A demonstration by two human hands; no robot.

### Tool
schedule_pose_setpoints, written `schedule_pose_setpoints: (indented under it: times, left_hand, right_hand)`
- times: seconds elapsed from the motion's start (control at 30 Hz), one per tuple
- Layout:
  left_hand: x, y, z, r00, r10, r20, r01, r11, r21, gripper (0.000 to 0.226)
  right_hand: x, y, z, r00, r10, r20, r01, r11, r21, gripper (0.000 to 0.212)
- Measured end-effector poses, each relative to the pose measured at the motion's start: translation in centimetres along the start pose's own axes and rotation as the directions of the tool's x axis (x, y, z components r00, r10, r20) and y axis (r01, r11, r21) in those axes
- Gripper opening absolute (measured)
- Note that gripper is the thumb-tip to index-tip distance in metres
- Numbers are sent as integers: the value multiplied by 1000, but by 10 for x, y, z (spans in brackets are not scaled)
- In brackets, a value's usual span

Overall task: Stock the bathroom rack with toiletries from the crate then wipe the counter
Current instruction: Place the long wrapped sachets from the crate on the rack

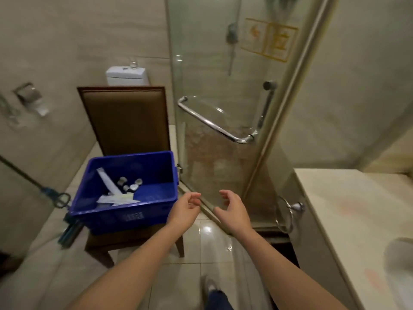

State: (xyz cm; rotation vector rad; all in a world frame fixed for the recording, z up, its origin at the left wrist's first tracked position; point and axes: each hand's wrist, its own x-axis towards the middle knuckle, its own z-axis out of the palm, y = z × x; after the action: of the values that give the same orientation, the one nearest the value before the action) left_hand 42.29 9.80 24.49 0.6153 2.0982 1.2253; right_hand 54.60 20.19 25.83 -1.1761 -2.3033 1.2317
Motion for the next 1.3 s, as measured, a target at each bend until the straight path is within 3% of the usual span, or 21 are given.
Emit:
schedule_pose_setpoints:
  times: [0.43, 0.6, 0.67, 0.77, 1.0, 1.3]
  left_hand:
    - [73, -26, -66, 929, -186, -320, 164, 982, -94, 36]
    - [76, -38, -75, 901, -227, -369, 192, 973, -129, 35]
    - [81, -49, -85, 853, -284, -438, 225, 957, -182, 34]
    - [81, -58, -96, 824, -316, -470, 249, 948, -200, 33]
    - [99, -88, -137, 759, -426, -492, 334, 904, -267, 35]
    - [168, -159, -223, 769, -487, -414, 435, 873, -220, 36]
  right_hand:
    - [132, -58, 62, 918, -211, 337, 205, 977, 54, 50]
    - [151, -63, 77, 884, -210, 418, 218, 976, 29, 57]
    - [170, -67, 99, 829, -231, 509, 255, 967, 23, 56]
    - [177, -73, 112, 806, -253, 535, 284, 958, 26, 55]
    - [206, -85, 163, 764, -217, 608, 267, 964, 9, 55]
    - [251, -109, 260, 750, -72, 657, 154, 986, -68, 58]
